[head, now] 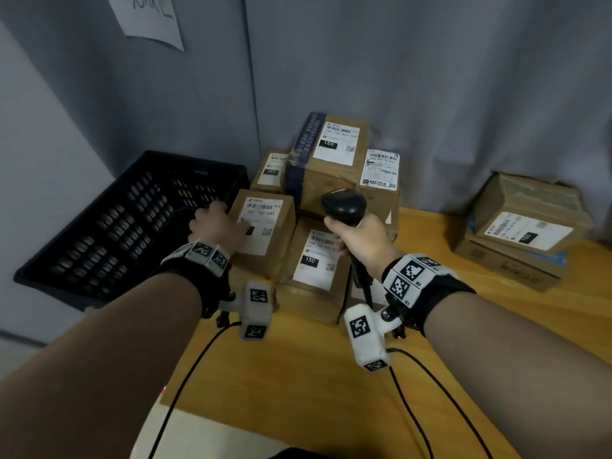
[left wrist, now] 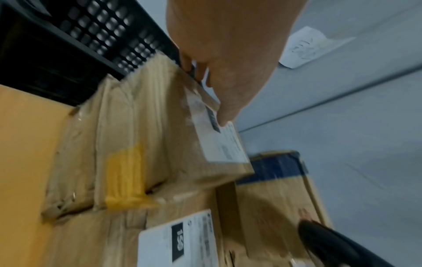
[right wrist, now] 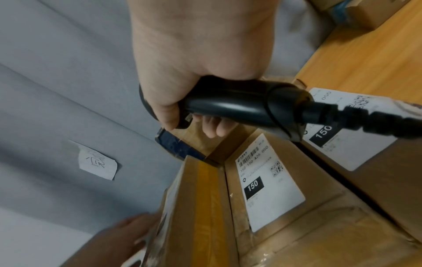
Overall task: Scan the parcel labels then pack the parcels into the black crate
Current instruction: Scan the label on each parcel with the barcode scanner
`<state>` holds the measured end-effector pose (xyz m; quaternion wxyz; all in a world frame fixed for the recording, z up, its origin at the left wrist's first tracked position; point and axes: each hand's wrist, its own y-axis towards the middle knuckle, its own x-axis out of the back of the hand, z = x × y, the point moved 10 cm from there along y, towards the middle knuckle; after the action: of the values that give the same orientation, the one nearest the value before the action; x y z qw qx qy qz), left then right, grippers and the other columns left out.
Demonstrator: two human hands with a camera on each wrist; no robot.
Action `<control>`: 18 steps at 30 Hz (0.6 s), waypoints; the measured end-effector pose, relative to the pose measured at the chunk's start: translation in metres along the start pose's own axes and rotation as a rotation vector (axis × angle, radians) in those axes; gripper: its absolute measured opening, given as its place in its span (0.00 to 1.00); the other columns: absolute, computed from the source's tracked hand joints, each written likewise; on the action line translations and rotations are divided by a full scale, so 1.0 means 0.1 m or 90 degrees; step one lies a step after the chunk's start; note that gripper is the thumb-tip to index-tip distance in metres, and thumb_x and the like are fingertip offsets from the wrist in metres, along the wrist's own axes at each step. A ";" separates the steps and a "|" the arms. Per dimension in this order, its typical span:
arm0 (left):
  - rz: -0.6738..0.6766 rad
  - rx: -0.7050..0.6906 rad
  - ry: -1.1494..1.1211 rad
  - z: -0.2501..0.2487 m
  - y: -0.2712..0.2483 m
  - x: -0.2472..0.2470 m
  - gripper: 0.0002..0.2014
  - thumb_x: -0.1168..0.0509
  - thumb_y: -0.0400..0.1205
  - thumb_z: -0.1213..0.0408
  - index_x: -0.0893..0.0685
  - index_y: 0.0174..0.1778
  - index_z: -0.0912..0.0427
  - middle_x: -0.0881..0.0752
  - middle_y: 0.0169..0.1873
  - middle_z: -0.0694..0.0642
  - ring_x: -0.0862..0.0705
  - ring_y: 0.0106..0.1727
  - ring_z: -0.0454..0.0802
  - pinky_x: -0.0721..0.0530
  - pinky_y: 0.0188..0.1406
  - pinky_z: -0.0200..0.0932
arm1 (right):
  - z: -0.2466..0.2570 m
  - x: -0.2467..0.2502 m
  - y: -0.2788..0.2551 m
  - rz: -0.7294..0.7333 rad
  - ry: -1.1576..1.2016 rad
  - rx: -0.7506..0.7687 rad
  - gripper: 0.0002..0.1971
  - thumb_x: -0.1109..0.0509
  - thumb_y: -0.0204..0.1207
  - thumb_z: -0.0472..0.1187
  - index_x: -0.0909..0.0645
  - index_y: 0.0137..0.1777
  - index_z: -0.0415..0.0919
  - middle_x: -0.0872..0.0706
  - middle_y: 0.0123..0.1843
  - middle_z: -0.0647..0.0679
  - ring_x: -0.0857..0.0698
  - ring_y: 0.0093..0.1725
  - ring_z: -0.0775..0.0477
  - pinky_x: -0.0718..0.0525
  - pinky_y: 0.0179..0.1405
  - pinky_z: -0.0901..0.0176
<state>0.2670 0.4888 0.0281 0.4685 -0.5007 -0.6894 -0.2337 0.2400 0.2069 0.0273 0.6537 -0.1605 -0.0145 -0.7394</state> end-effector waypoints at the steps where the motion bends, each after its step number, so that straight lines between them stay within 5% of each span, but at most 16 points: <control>1: -0.024 -0.030 -0.002 -0.13 -0.03 0.04 0.29 0.33 0.79 0.51 0.29 0.75 0.57 0.29 0.72 0.65 0.30 0.71 0.67 0.29 0.68 0.59 | 0.00 0.03 0.00 -0.004 -0.005 0.001 0.11 0.25 0.76 0.46 0.17 0.50 0.37 0.15 0.32 0.47 0.17 0.28 0.52 0.17 0.29 0.63; 9: -0.042 -0.255 -0.091 -1.38 -0.44 -0.01 0.21 0.35 0.80 0.58 0.23 0.69 0.56 0.25 0.69 0.61 0.28 0.70 0.62 0.30 0.69 0.53 | 0.11 0.64 0.01 -0.070 -0.005 0.015 0.11 0.25 0.76 0.45 0.18 0.49 0.37 0.15 0.33 0.47 0.17 0.27 0.53 0.18 0.26 0.66; 15: 0.032 -0.375 -0.092 -2.44 -0.85 -0.45 0.18 0.36 0.80 0.59 0.22 0.66 0.53 0.22 0.67 0.57 0.27 0.71 0.60 0.29 0.69 0.52 | 0.01 1.72 -0.06 -0.173 0.024 0.001 0.09 0.25 0.75 0.45 0.18 0.42 0.41 0.16 0.32 0.46 0.17 0.29 0.51 0.15 0.33 0.60; 18: 0.078 -0.414 -0.107 -2.91 -1.10 -0.77 0.18 0.35 0.80 0.59 0.21 0.66 0.53 0.21 0.68 0.57 0.27 0.71 0.60 0.30 0.72 0.53 | -0.16 2.40 -0.14 -0.233 0.019 -0.038 0.10 0.25 0.76 0.46 0.18 0.46 0.39 0.16 0.33 0.45 0.18 0.27 0.52 0.20 0.24 0.65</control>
<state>0.2913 0.1798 0.1082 0.2390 -0.6819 -0.5838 -0.3703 0.2007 -0.0256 0.0759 0.5034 -0.1639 -0.0119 -0.8483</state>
